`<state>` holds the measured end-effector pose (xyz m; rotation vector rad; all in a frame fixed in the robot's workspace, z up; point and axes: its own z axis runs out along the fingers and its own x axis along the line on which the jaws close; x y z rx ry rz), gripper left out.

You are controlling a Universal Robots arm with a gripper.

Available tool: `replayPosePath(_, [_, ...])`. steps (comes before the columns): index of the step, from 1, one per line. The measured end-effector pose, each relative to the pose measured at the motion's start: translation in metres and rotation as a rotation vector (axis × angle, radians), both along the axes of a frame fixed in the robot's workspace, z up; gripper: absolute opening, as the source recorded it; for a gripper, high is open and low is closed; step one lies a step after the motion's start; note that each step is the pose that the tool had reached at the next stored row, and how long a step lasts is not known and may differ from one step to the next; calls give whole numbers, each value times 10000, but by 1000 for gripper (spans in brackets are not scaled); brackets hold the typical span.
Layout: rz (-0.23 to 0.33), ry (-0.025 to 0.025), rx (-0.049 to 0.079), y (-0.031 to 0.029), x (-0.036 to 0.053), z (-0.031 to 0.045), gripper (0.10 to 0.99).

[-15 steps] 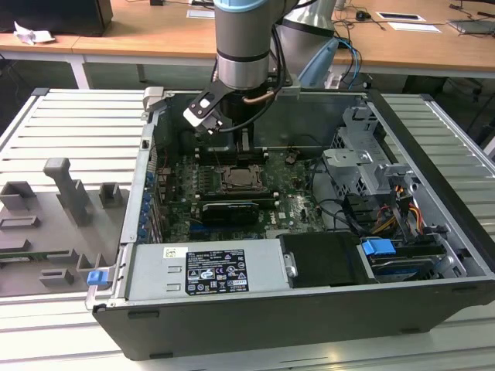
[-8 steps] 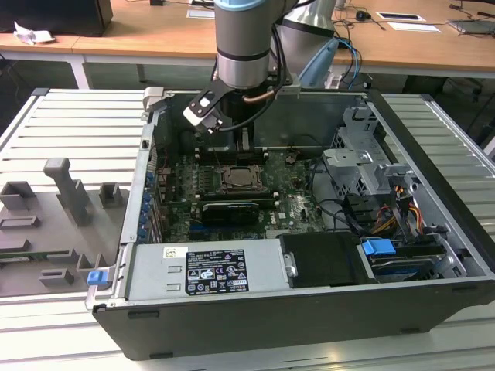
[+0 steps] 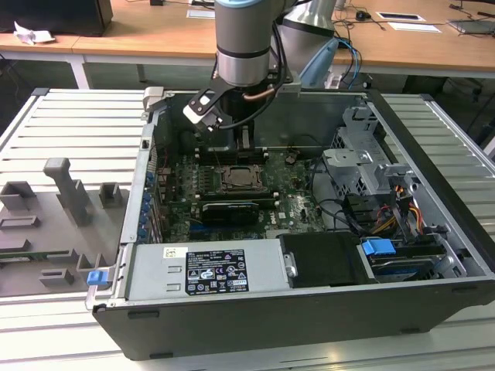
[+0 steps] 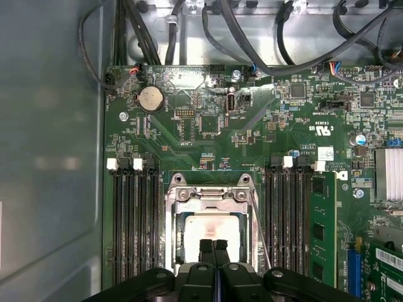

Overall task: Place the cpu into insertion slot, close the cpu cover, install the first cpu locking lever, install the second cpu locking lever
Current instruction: 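Install the first cpu locking lever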

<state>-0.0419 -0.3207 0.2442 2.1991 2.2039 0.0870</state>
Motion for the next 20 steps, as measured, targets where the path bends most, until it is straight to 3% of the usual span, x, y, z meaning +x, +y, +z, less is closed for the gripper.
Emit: replayPosePath(20, [0,0,0,0,0,67,106])
